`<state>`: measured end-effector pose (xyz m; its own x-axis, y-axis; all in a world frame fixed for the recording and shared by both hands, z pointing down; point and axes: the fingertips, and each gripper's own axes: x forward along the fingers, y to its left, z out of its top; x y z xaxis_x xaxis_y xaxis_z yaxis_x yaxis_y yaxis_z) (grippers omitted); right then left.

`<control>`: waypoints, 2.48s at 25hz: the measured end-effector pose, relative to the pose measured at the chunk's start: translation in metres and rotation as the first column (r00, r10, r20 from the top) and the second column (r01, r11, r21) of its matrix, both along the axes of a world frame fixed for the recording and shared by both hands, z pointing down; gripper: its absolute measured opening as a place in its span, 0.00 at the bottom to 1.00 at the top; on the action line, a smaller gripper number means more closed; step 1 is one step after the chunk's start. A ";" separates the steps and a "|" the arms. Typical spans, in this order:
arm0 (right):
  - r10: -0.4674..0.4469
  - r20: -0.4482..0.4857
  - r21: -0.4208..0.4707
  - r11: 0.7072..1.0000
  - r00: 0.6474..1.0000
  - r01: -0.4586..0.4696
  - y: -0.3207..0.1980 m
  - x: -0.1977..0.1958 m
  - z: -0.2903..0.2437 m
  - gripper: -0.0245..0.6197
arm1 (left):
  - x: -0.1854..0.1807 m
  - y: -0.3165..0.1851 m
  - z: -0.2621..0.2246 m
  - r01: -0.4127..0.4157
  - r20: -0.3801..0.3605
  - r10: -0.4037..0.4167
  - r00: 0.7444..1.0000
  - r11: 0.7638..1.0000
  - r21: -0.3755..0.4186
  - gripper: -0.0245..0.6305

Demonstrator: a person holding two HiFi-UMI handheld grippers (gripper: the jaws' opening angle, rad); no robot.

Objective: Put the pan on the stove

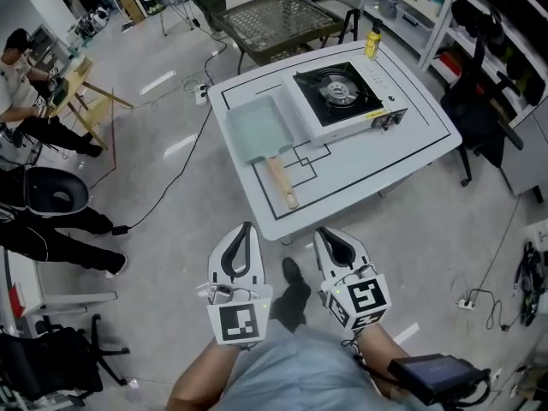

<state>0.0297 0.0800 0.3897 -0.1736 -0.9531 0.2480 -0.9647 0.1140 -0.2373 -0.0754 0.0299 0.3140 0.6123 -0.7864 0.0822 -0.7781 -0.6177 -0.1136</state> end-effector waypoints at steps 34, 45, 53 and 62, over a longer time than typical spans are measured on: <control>-0.126 -0.002 0.059 0.990 0.992 0.126 -0.181 0.052 -0.043 0.12 | 0.027 -0.161 -0.044 0.135 -0.102 -0.126 0.987 0.987 0.088 0.07; -0.236 0.165 -0.148 0.954 0.958 0.261 -0.201 0.069 0.054 0.12 | 0.054 -0.192 0.018 0.236 -0.010 -0.237 0.971 0.971 -0.045 0.07; -0.295 0.283 -0.265 0.890 0.912 0.370 -0.204 0.067 0.106 0.12 | 0.058 -0.209 0.062 0.302 0.065 -0.296 0.953 0.943 -0.140 0.07; -0.357 0.575 -0.243 0.785 0.737 0.570 -0.210 0.033 0.106 0.38 | 0.056 -0.230 0.076 0.318 0.071 -0.310 0.948 0.932 -0.172 0.07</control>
